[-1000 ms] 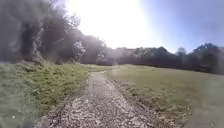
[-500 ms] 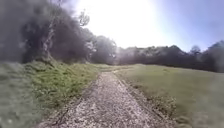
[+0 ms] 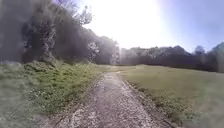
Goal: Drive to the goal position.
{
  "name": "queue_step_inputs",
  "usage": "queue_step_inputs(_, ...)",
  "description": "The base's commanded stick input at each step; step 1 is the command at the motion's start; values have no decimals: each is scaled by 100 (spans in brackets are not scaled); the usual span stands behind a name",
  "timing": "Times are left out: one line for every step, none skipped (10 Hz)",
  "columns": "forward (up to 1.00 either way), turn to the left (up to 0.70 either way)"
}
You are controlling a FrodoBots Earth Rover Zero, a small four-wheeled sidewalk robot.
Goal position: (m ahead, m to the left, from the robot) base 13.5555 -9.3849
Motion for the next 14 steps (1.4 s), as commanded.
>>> queue_step_inputs(50,0)
queue_step_inputs(50,0)
queue_step_inputs(50,0)
queue_step_inputs(50,0)
queue_step_inputs(50,0)
queue_step_inputs(50,0)
queue_step_inputs(50,0)
queue_step_inputs(50,0)
queue_step_inputs(50,17)
queue_step_inputs(50,20)
queue_step_inputs(50,2)
queue_step_inputs(50,0)
queue_step_inputs(50,0)
queue_step_inputs(50,0)
